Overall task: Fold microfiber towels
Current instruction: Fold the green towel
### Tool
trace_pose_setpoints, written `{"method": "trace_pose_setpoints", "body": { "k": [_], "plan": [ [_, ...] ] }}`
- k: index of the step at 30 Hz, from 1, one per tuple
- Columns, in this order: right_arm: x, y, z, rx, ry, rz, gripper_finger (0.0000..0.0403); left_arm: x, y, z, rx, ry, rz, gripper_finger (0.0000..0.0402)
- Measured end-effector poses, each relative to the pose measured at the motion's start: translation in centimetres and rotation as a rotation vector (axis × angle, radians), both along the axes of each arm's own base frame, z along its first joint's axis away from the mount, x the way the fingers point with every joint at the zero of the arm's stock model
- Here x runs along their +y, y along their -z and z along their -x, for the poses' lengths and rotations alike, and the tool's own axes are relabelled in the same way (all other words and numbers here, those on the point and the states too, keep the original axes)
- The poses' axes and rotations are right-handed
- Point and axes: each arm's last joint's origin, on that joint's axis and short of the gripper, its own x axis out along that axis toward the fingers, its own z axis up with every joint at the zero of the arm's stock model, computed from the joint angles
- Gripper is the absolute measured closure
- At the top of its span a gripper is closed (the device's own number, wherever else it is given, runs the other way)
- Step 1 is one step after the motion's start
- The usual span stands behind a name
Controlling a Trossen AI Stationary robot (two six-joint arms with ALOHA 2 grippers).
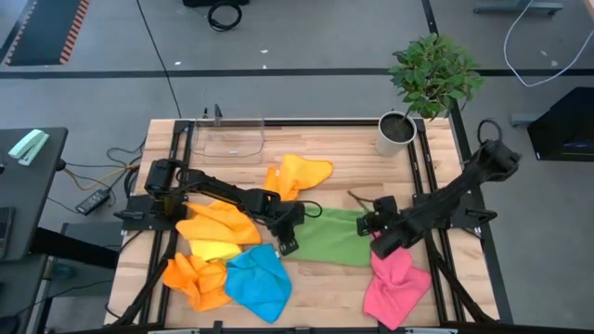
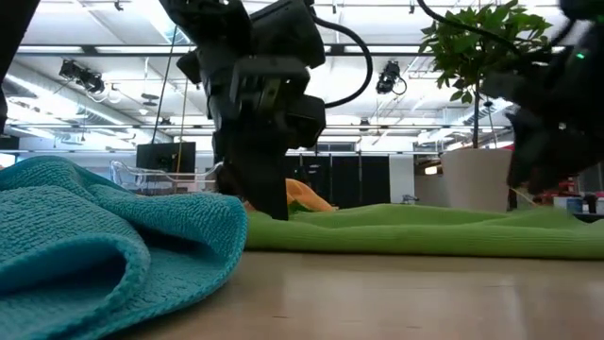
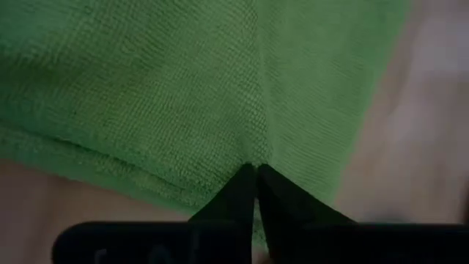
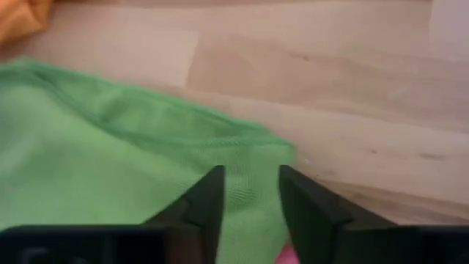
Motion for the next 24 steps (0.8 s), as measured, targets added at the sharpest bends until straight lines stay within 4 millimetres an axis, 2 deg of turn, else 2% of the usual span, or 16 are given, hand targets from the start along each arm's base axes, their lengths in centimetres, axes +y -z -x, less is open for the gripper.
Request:
{"method": "trace_pose_setpoints", "body": {
  "k": [3,6,9,12,15,17,22,24],
  "plan": [
    [-0.6,-1.5,0.1,-0.038,-0.05,-0.032,0.021,-0.3,-0.2,-0.2,-0.001,0.024,0.123,0.0357],
    [0.0,-2.7,0.1,-0.137,-0.108,-0.115,0.018,0.1,-1.2,-0.8,-0.051,0.075,0.241,0.0351],
    [2.0,-3.5,-0.7,-0.299,-0.188,-0.21,0.0171,1.4,-3.8,-1.6,-0.148,0.07,0.262,0.035],
    [3.9,-2.7,-1.5,-0.352,-0.217,-0.258,0.0178,3.2,-7.3,-1.6,-0.274,0.063,0.211,0.0357],
    [5.2,-0.5,-2.0,-0.292,-0.197,-0.258,0.0209,4.8,-9.6,-0.6,-0.332,-0.001,0.051,0.0375],
    [6.0,0.8,-2.0,-0.249,-0.209,-0.261,0.0246,5.5,-9.8,-0.3,-0.33,-0.013,-0.046,0.0391],
    [7.1,2.8,-2.4,-0.222,-0.235,-0.265,0.0376,5.9,-7.4,0.2,-0.199,0.021,-0.113,0.0391],
    [7.2,3.4,-2.4,-0.189,-0.248,-0.255,0.0392,6.3,-6.4,0.6,-0.117,-0.007,-0.2,0.0393]
  ]
}}
